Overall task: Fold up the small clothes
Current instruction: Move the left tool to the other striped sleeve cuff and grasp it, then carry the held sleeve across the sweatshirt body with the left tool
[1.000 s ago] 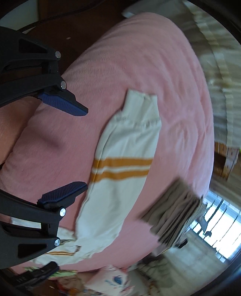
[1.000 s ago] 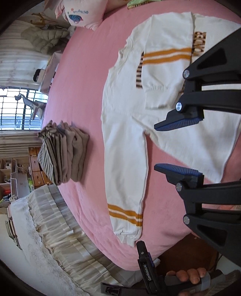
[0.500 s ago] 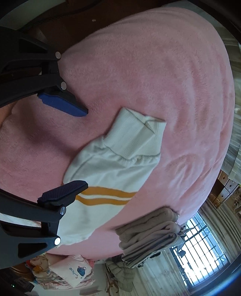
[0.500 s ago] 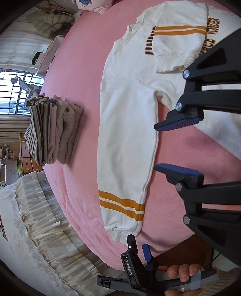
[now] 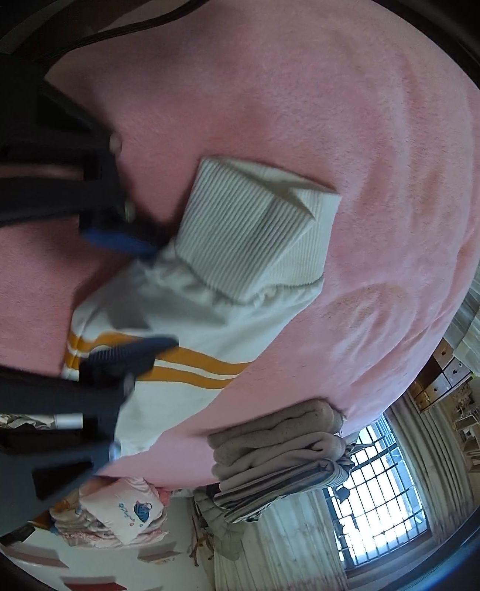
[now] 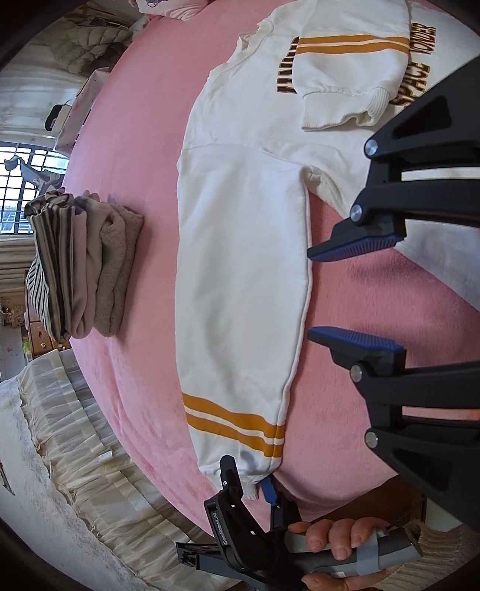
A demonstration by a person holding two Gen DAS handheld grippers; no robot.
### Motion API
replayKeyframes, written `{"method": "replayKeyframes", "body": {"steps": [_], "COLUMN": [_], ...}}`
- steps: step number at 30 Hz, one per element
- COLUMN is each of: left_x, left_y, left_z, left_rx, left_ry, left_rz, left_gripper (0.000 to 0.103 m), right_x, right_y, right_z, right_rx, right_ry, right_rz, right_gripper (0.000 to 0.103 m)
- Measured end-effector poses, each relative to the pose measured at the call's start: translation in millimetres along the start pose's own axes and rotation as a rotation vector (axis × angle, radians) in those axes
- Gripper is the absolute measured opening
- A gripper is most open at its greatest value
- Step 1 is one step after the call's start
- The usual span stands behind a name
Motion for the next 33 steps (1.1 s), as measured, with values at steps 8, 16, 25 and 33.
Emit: {"method": "replayKeyframes", "body": {"steps": [8, 16, 25, 33], "left_x": [31, 42, 23, 13], "left_y": [-4, -22, -87, -141], "left_z": [-56, -189, -327, -369], "left_rx": [-0.19, -0.388, -0.591, -0.696], "left_ry": [0.051, -0.131, -0.27, -0.24], "left_rz": [-0.102, -0.103, -0.042, 0.033], "left_gripper": [0.011, 0.011, 0.012, 0.012], "right_x": [3, 30, 73, 111], "right_y": [5, 10, -17, -50], "right_z": [-19, -72, -173, -242], "right_rx": [-0.052, -0.161, -0.322, -0.455], "right_ry": [-0.021, -0.062, -0.142, -0.165], "right_rz": [-0.02, -0.078, -0.133, -0.194], "right_gripper": [0.037, 0.037, 0.037, 0.037]}}
Point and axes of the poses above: each gripper's, at about its wrist camera, not at the fingertips, and x roughly against the way its jaws point, z to its left, y to its top, the point moved 3 cm from there along -x, roughly the way its jaws point, and after that the axes turned 6 degrees about -x, right-handed, at the moved point
